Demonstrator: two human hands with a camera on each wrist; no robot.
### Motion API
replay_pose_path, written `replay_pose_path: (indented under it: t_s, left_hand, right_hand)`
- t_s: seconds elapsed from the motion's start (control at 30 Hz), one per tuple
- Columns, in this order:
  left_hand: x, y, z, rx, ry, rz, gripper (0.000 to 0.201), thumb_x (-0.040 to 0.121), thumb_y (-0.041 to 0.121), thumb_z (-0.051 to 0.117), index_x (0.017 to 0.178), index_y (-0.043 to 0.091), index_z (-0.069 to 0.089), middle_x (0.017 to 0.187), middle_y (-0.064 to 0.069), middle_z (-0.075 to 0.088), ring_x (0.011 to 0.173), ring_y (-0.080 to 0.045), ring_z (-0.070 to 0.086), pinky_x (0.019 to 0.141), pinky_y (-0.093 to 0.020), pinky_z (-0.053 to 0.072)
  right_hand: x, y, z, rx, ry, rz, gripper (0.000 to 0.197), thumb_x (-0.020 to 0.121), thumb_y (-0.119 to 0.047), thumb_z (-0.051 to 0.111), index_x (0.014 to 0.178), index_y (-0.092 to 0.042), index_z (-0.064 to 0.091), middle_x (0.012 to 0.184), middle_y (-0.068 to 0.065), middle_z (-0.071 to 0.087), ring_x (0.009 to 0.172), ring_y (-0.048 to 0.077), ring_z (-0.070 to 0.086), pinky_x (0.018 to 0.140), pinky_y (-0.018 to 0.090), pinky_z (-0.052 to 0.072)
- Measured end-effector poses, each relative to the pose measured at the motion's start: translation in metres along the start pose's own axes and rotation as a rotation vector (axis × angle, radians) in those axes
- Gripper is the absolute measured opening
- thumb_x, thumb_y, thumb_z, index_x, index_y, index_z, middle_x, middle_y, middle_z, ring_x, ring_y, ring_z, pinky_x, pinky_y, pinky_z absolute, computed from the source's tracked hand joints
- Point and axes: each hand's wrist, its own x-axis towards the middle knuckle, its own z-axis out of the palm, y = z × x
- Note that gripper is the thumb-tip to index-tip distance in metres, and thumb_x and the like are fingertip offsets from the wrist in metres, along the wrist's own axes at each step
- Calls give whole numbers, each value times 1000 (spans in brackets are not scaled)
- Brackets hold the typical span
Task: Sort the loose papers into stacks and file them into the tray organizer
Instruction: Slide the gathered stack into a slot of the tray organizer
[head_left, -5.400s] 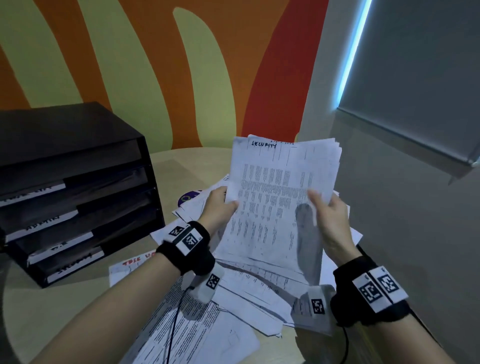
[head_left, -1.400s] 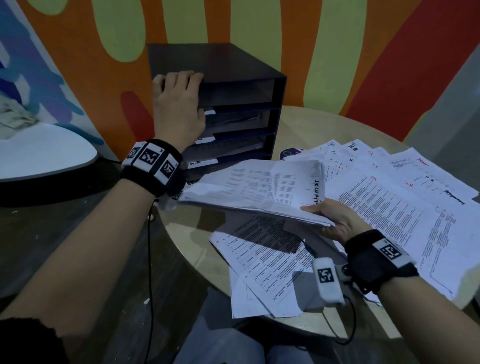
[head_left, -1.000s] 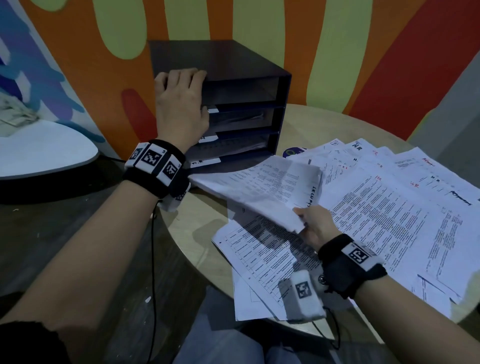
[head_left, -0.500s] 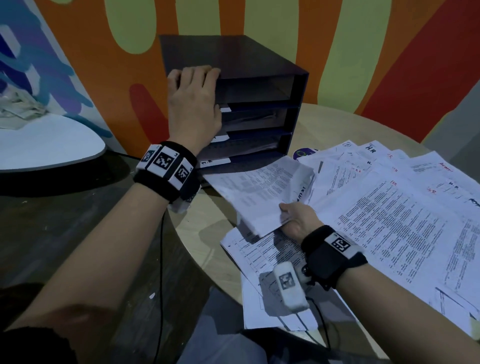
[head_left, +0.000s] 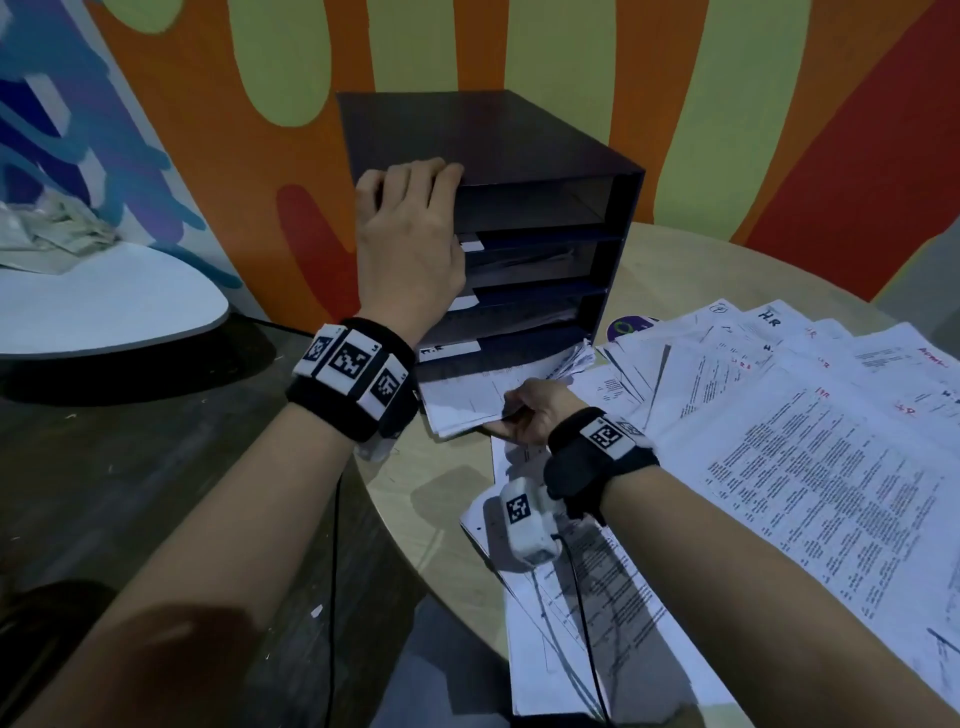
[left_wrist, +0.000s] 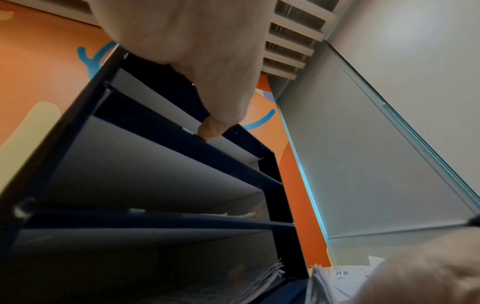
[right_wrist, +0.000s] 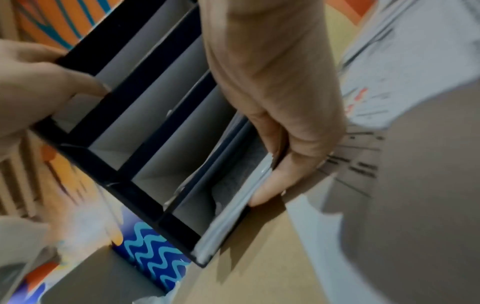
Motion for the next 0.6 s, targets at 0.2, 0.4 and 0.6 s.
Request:
replay_pose_path:
  t_s: [0.2,0.4,0.6]
  left_hand:
    - [0,-2,4,5,43,24,53,81,19,55,134,14,52,131,-4,56,119,-25,51,103,-37,25]
    - [-1,-4,9,25,67,41,52,82,22,55,134,15,53,130,-4,57,118,-24,52,103,-37,25]
    - [-1,-3,12,40,80,33,53,80,23,57,132,15,54,128,-3,58,116,-24,53,102,-37,25]
  right_hand:
    - [16,-22,22,-31,1,-38,26,101,-2,30,76,-10,34,58,8,41,33,14,38,25,15,27]
    - [45,-17,28,67,134,-240,23,98,8,33,114,-4,45,99,19,53,59,21,54,33,20,44]
    - [54,-14,33,296,53,-220,41,98,8,35,139,6,38,137,23,48,103,35,62,53,26,57]
